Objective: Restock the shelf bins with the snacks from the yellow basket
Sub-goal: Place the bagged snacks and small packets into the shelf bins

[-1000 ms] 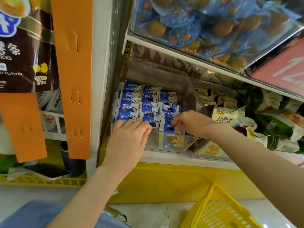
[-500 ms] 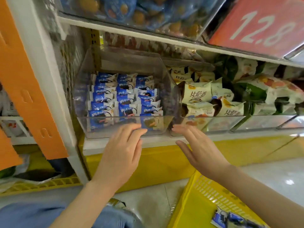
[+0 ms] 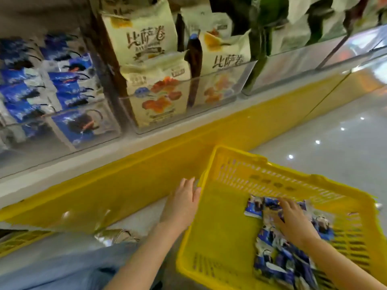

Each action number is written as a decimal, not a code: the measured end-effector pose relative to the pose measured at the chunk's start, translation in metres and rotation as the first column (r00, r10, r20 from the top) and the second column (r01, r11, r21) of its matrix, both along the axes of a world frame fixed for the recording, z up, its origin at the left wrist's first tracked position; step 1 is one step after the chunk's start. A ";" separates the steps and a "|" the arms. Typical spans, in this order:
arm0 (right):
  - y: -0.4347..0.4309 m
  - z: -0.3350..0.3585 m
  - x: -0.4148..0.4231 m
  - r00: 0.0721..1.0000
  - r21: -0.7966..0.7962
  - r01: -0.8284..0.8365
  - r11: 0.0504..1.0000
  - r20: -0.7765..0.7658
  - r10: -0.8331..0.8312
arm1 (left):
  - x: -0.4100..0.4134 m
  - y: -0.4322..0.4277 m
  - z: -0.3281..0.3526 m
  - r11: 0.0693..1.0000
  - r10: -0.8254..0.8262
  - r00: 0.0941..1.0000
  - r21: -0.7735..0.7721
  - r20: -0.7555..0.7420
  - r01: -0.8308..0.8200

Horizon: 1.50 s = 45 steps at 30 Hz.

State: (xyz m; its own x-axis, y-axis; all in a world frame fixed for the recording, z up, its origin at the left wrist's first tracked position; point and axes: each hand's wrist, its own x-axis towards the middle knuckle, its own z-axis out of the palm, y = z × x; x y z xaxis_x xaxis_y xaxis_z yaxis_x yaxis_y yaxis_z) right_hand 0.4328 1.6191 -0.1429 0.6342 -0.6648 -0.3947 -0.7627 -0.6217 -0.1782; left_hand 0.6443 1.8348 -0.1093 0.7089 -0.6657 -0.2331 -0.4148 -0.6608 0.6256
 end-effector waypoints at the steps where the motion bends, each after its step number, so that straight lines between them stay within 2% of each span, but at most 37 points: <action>1: -0.013 -0.009 -0.010 0.998 -0.021 0.010 1.000 -0.063 -0.011 | -0.002 -0.010 -0.005 1.000 0.013 0.999 0.001 -0.034 -0.013; 5: -0.051 -0.036 -0.032 0.977 -0.113 0.018 0.993 -0.207 -0.041 | -0.008 -0.037 -0.020 0.988 0.136 0.978 -0.049 -0.159 -0.145; 10: -0.070 -0.057 -0.035 0.966 -0.173 -0.012 0.985 -0.256 -0.033 | -0.006 -0.040 -0.028 0.975 0.152 0.986 -0.154 -0.062 -0.160; 14: -0.077 -0.059 -0.030 0.974 -0.165 0.004 0.986 -0.221 -0.041 | -0.007 -0.035 -0.028 0.973 0.139 0.990 -0.189 0.036 -0.130; 19: -0.057 -0.046 -0.018 0.989 -0.016 0.151 0.988 -0.003 -0.151 | -0.008 -0.025 -0.026 0.977 0.130 0.989 -0.180 0.066 -0.116; 27: 0.011 -0.010 0.019 0.981 0.300 -0.021 0.954 0.191 -0.038 | -0.009 0.002 -0.021 0.989 0.116 0.993 -0.089 0.017 -0.114; 28: 0.020 -0.002 0.025 0.974 0.348 -0.029 0.937 0.220 -0.052 | -0.010 0.004 -0.016 0.991 0.109 0.993 -0.077 0.044 -0.105; 31: 0.050 0.020 0.040 0.919 0.531 -0.006 0.847 0.337 -0.205 | -0.018 0.007 0.000 0.990 0.104 0.944 -0.122 0.312 -0.069; 32: 0.059 0.027 0.045 0.890 0.582 -0.001 0.813 0.371 -0.265 | -0.023 0.007 0.005 0.985 0.116 0.938 -0.160 0.328 -0.066; 33: 0.069 0.031 0.048 0.856 0.622 0.005 0.783 0.402 -0.325 | -0.030 0.007 0.011 0.977 0.124 0.957 -0.202 0.264 -0.071; 34: 0.079 0.035 0.051 0.818 0.655 0.016 0.756 0.427 -0.386 | -0.039 0.005 0.015 0.965 0.137 0.984 -0.239 0.115 -0.106; 35: 0.088 0.039 0.053 0.778 0.679 0.027 0.734 0.447 -0.442 | -0.047 0.002 0.017 0.952 0.153 0.983 -0.253 -0.101 -0.174; 36: 0.097 0.042 0.054 0.740 0.699 0.031 0.715 0.465 -0.487 | -0.055 -0.001 0.019 0.936 0.163 0.929 -0.246 -0.331 -0.252; 37: 0.106 0.044 0.055 0.711 0.717 0.024 0.696 0.477 -0.517 | -0.062 -0.005 0.021 0.916 0.157 0.833 -0.236 -0.530 -0.323; 38: 0.113 0.045 0.055 0.702 0.731 0.010 0.682 0.481 -0.526 | -0.069 -0.009 0.021 0.898 0.140 0.733 -0.226 -0.666 -0.377; 39: 0.120 0.045 0.053 0.711 0.734 -0.010 0.679 0.482 -0.512 | -0.075 -0.010 0.020 0.889 0.124 0.664 -0.215 -0.737 -0.404; 40: 0.124 0.044 0.050 0.730 0.726 -0.035 0.687 0.488 -0.479 | -0.079 -0.011 0.019 0.886 0.122 0.632 -0.204 -0.765 -0.417; 43: 0.109 0.036 0.036 0.809 0.638 -0.079 0.766 0.490 -0.325 | -0.082 -0.011 0.013 0.874 0.147 0.632 -0.199 -0.761 -0.443; 45: 0.079 0.022 0.018 0.848 0.511 0.016 0.860 0.449 -0.282 | -0.079 -0.013 0.009 0.875 0.154 0.636 -0.194 -0.756 -0.443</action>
